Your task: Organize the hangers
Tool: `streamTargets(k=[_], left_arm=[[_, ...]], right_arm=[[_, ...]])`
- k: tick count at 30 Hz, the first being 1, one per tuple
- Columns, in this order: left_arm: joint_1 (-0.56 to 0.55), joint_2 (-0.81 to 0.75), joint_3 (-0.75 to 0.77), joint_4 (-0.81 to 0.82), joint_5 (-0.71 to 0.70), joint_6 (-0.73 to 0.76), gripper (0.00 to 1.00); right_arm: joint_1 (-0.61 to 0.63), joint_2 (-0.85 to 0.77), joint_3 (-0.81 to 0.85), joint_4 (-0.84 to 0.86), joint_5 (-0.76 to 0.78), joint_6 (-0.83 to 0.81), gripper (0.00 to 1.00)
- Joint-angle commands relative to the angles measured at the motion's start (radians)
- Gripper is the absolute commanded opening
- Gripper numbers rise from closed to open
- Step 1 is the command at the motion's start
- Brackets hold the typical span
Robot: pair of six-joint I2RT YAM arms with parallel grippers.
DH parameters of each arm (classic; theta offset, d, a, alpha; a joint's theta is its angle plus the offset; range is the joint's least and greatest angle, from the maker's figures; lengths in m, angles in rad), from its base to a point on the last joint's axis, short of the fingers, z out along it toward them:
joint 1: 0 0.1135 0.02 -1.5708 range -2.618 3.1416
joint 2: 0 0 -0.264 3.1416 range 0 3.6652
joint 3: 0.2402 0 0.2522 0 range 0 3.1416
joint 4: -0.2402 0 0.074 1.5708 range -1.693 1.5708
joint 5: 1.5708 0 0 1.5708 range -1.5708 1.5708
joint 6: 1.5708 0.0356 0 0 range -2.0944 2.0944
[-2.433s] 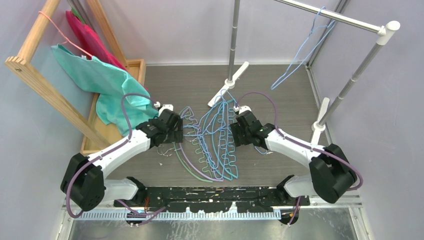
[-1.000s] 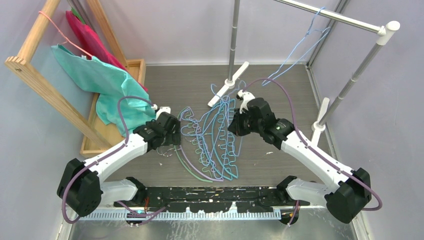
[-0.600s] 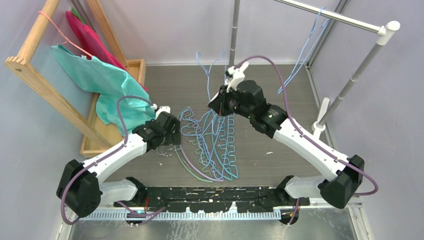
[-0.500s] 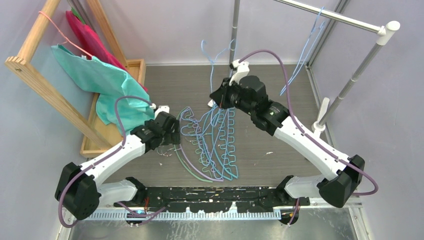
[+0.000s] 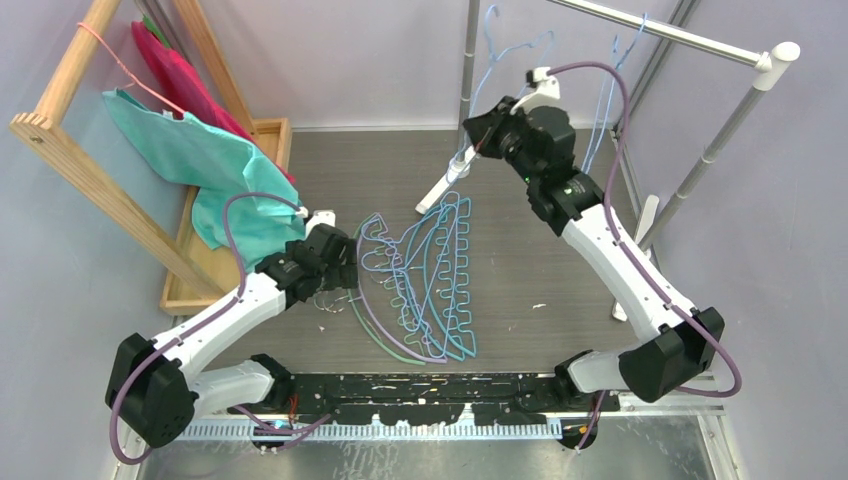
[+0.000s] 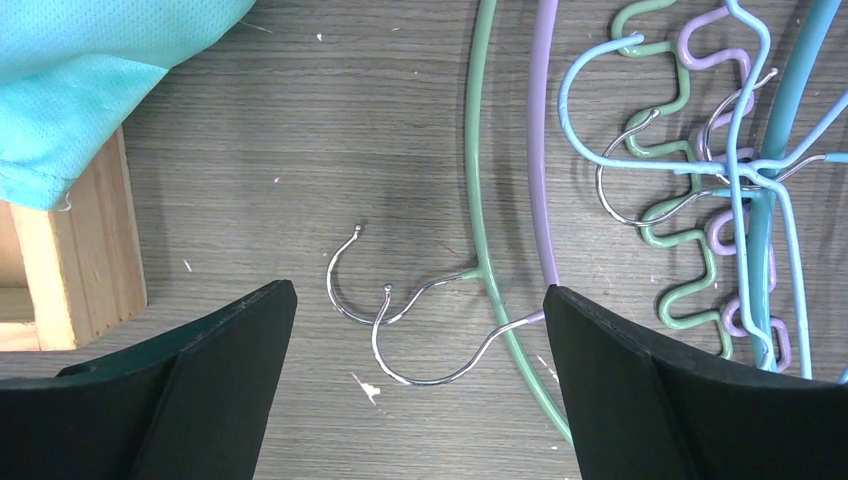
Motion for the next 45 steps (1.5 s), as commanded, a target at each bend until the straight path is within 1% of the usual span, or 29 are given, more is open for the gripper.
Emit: streamTargets(k=[1, 6, 13, 17, 22, 31, 33, 35, 36, 39, 41, 43, 45], left_arm=[[0.006, -0.022, 0.025, -0.007, -0.036, 0.006, 0.98], [0.006, -0.021, 0.023, -0.014, -0.054, 0.014, 0.98], [0.006, -0.003, 0.026, -0.013, -0.051, 0.020, 0.98], [0.006, 0.002, 0.027, -0.006, -0.052, 0.025, 0.98], [0.007, 0.015, 0.031, -0.002, -0.050, 0.027, 0.98], [0.006, 0.041, 0.023, 0.018, -0.038, 0.023, 0.98], [0.006, 0.045, 0.019, 0.022, -0.034, 0.021, 0.98], [0.006, 0.045, 0.017, 0.023, -0.031, 0.019, 0.98], [0.007, 0.045, 0.016, 0.025, -0.029, 0.017, 0.98], [0.007, 0.043, 0.012, 0.028, -0.026, 0.015, 0.98], [0.007, 0.042, 0.013, 0.029, -0.025, 0.015, 0.98], [0.007, 0.042, 0.012, 0.028, -0.022, 0.015, 0.98], [0.006, 0.043, 0.010, 0.029, -0.022, 0.014, 0.98]], right_arm=[[-0.079, 0.009, 0.090, 0.181, -0.083, 0.053, 0.02], [-0.095, 0.016, 0.103, 0.250, -0.106, 0.048, 0.02], [-0.131, 0.014, 0.068, 0.283, -0.024, 0.068, 0.02], [-0.200, 0.039, 0.067, 0.294, -0.056, 0.107, 0.02], [-0.252, 0.063, 0.064, 0.300, -0.086, 0.128, 0.02], [-0.285, 0.022, -0.044, 0.299, -0.096, 0.160, 0.03], [-0.285, 0.006, -0.066, 0.298, -0.101, 0.163, 0.07], [-0.284, -0.012, -0.080, 0.294, -0.108, 0.161, 0.13], [-0.285, -0.024, -0.085, 0.288, -0.107, 0.161, 0.18], [-0.283, -0.074, -0.107, 0.258, -0.072, 0.158, 0.39], [-0.283, -0.106, -0.098, 0.183, -0.050, 0.143, 0.49], [-0.283, -0.133, -0.082, 0.126, -0.052, 0.121, 0.55], [-0.283, -0.170, -0.085, 0.089, -0.073, 0.101, 0.58]])
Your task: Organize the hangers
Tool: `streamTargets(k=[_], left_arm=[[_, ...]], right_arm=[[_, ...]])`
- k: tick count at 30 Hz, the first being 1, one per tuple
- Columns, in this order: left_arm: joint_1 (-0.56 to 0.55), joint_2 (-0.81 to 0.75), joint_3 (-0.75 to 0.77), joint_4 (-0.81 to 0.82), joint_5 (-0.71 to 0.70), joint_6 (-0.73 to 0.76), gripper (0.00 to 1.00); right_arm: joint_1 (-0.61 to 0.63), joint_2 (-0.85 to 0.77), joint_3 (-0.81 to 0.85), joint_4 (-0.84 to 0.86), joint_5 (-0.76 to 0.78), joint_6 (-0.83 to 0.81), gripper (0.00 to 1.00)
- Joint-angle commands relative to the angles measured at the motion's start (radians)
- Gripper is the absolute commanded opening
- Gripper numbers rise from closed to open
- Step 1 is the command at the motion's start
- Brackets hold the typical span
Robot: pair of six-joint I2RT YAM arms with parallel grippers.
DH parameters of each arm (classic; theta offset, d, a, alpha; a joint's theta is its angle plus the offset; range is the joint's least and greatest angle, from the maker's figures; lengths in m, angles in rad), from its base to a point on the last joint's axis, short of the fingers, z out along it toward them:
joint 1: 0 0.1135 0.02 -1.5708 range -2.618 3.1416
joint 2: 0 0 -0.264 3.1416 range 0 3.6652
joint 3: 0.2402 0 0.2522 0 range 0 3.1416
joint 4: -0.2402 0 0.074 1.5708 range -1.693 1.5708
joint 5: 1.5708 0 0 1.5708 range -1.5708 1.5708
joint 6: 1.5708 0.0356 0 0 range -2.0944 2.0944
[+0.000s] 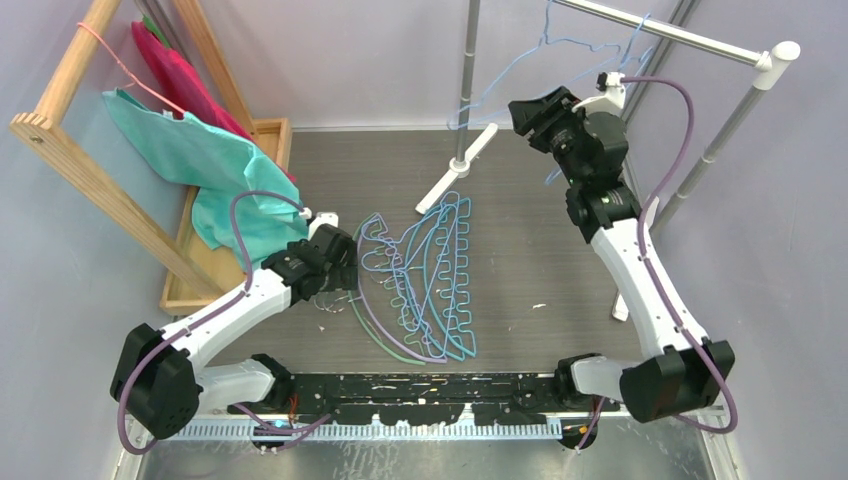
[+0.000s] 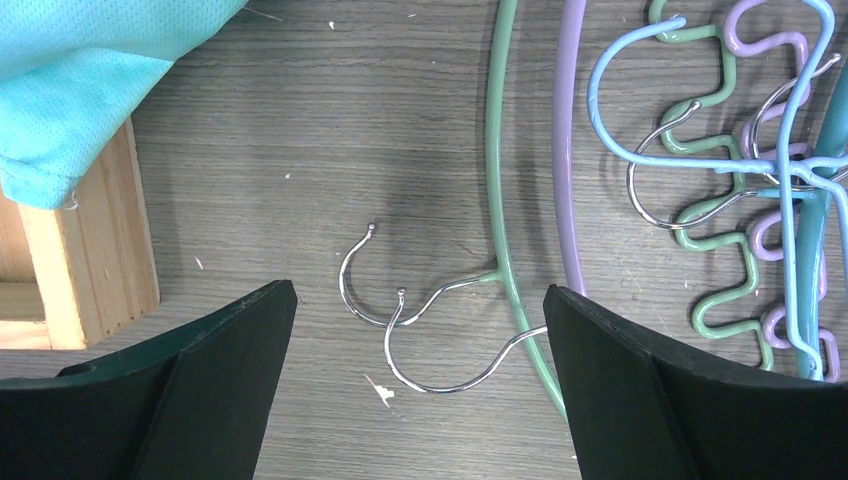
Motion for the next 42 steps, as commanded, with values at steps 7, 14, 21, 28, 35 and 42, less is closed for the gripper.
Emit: streamTargets(k=[7, 14, 21, 28, 35, 42], left_arm=[[0.007, 0.002, -0.002, 0.038, 0.008, -0.010, 0.98], [0.008, -0.006, -0.002, 0.030, 0.002, -0.023, 0.98], [0.008, 0.004, -0.011, 0.038, 0.006, -0.051, 0.98], [0.037, -0.025, -0.017, 0.012, -0.008, -0.088, 0.98], [0.124, -0.057, -0.030, 0.015, 0.034, -0.108, 0.98], [0.164, -0.053, -0.044, 0.010, 0.053, -0.121, 0.98]], right_arm=[[0.099, -0.204, 0.011, -0.231, -0.072, -0.166, 0.59], [0.560, -0.160, -0.139, -0.410, 0.121, -0.248, 0.53], [0.737, 0.033, -0.332, -0.306, 0.108, -0.168, 0.45], [0.745, 0.230, -0.332, -0.194, 0.034, -0.157, 0.39], [0.770, 0.293, -0.281, -0.169, 0.026, -0.158, 0.39], [0.772, 0.378, -0.252, -0.155, 0.003, -0.164, 0.39]])
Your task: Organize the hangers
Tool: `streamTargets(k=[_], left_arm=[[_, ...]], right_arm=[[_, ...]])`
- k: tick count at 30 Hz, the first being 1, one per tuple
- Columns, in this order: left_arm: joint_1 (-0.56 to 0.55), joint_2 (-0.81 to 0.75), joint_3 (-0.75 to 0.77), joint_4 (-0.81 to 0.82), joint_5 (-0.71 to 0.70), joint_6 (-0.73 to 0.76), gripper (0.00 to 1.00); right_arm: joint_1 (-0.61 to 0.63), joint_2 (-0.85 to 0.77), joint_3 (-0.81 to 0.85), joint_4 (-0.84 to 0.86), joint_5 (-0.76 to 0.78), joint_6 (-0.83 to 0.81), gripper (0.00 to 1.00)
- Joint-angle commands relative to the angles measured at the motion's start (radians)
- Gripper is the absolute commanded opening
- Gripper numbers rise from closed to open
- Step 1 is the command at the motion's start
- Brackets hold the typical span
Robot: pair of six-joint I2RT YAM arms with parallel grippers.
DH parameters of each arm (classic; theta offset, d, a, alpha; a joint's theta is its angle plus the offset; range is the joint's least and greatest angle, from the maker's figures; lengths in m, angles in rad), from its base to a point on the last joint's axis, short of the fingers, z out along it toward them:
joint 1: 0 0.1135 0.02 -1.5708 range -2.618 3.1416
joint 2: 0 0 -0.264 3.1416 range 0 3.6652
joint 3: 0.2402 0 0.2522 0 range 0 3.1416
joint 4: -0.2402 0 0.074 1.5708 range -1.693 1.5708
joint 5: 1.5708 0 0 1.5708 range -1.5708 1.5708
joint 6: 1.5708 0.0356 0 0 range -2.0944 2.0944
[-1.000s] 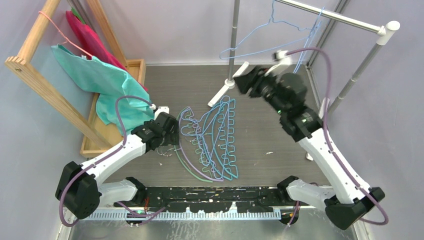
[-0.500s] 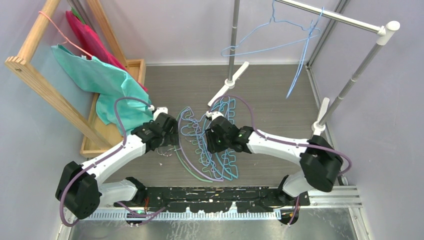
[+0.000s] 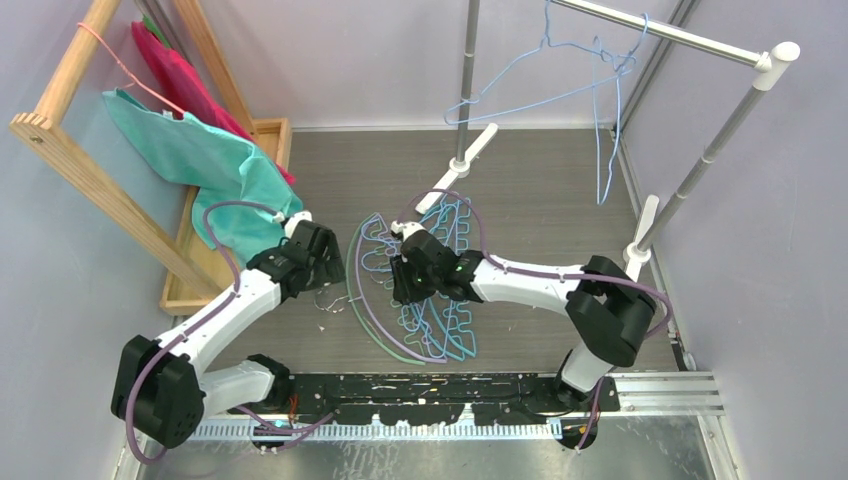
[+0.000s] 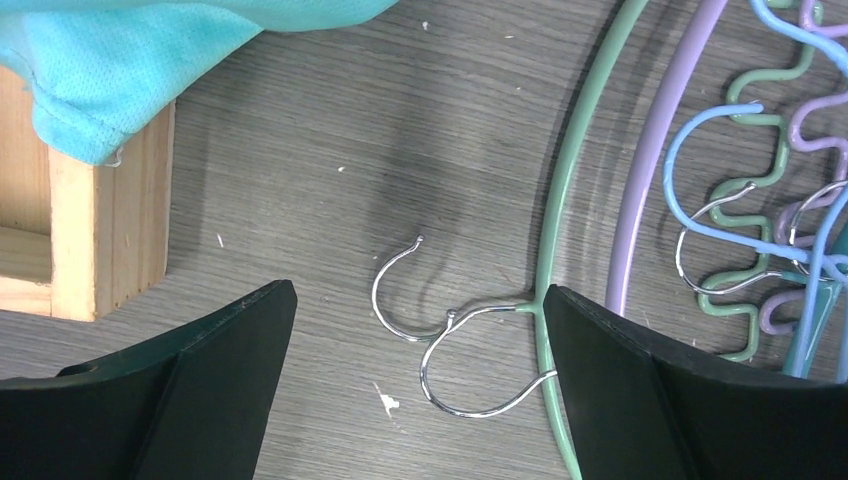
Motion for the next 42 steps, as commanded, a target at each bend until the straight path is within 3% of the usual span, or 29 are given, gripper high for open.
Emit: streamTargets(k=[1, 10, 12, 16, 19, 31, 42], left_arm=[[0.025, -0.022, -0.017, 0.010, 0.020, -0.022, 0.98], [0.034, -0.073, -0.041, 0.012, 0.030, -0.009, 0.98], [0.035, -0.079, -0.043, 0.009, 0.032, -0.006, 0.98], [0.035, -0.080, -0.042, 0.007, 0.035, -0.005, 0.98], [0.037, -0.079, -0.040, 0.009, 0.041, -0.006, 0.98], [0.037, -0.064, -0.032, 0.024, 0.052, -0.002, 0.98], [0.037, -0.069, -0.033, 0.035, 0.061, -0.003, 0.98]], right_arm=[[0.006, 0.052, 0.055, 0.050, -0.014, 0.003, 0.39], [0.006, 0.157, 0.087, 0.059, 0.001, -0.019, 0.38], [0.006, 0.163, 0.082, 0.065, -0.007, -0.020, 0.32], [0.007, 0.121, 0.063, 0.066, -0.019, -0.018, 0.08], [0.007, 0.014, 0.031, 0.048, -0.006, -0.010, 0.02], [0.008, -0.508, -0.007, -0.017, -0.101, 0.055, 0.01], [0.003, -0.632, 0.169, -0.082, -0.173, 0.011, 0.01]])
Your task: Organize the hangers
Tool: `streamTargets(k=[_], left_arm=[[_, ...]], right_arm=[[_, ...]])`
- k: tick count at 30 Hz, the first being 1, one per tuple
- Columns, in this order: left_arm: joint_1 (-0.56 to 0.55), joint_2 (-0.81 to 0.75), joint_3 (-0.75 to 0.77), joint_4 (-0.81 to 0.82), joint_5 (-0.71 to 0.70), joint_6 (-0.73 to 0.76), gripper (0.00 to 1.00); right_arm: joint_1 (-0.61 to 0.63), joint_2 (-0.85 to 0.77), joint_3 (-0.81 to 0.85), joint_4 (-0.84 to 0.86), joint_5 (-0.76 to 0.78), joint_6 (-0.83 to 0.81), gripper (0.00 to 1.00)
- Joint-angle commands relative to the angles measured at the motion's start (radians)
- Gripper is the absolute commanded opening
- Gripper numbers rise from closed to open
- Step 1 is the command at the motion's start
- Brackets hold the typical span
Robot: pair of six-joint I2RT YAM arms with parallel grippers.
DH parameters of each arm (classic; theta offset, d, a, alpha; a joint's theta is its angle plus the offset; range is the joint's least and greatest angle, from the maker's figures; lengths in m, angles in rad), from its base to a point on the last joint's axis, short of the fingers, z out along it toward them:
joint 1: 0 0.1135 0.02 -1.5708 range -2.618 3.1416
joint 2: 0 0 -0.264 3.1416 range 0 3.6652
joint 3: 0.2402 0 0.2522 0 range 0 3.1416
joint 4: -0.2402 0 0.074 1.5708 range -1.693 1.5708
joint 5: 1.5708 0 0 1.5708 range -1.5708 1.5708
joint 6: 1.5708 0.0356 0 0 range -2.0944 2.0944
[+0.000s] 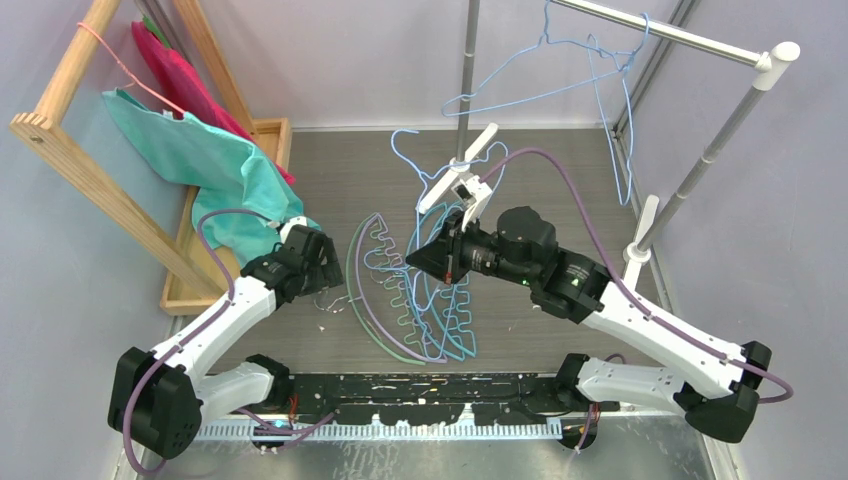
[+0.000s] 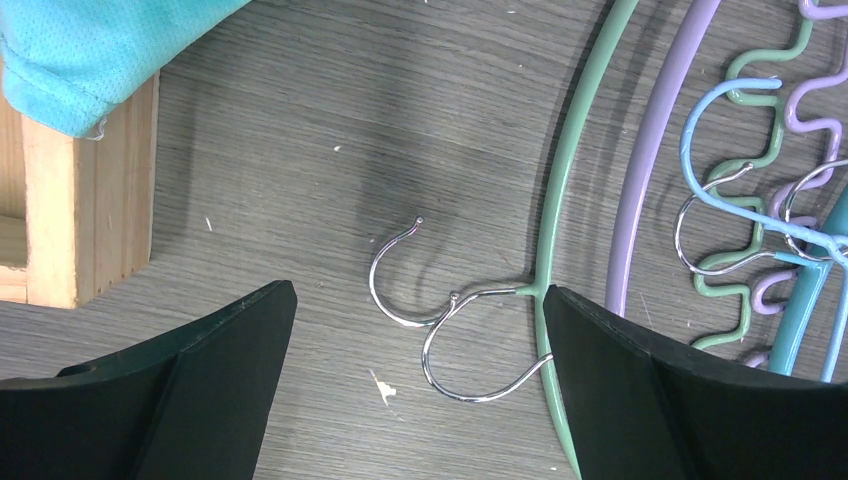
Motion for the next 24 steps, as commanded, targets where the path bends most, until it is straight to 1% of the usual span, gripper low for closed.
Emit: streamTargets(k=[1, 5, 11, 15, 17, 20, 24], left_arm=[[0.005, -0.018, 0.009, 0.031, 0.004, 0.007, 0.98], [0.006, -0.029, 0.002, 0.031, 0.000, 0.007, 0.98], [0.006, -0.045, -0.006, 0.022, -0.005, 0.008, 0.98], [0.005, -0.053, -0.008, 0.020, -0.005, 0.009, 0.98], [0.006, -0.057, -0.009, 0.019, -0.003, 0.010, 0.98], [0.005, -0.059, -0.004, 0.017, -0.004, 0.013, 0.98], [0.006, -0.066, -0.005, 0.016, -0.008, 0.014, 0.98]], right_arm=[[0.002, -0.040, 0.094, 0.008, -0.052, -0.029, 0.01], [0.003, -0.051, 0.169, 0.006, -0.043, -0.088, 0.01], [0.003, -0.041, 0.284, -0.059, 0.042, -0.206, 0.02], [-0.006, -0.029, 0.328, -0.061, 0.107, -0.297, 0.03], [-0.023, -0.012, 0.357, -0.059, 0.115, -0.332, 0.03], [-0.095, 0.019, 0.382, -0.047, 0.043, -0.323, 0.03], [-0.295, 0.057, 0.360, 0.012, -0.168, -0.226, 0.02]])
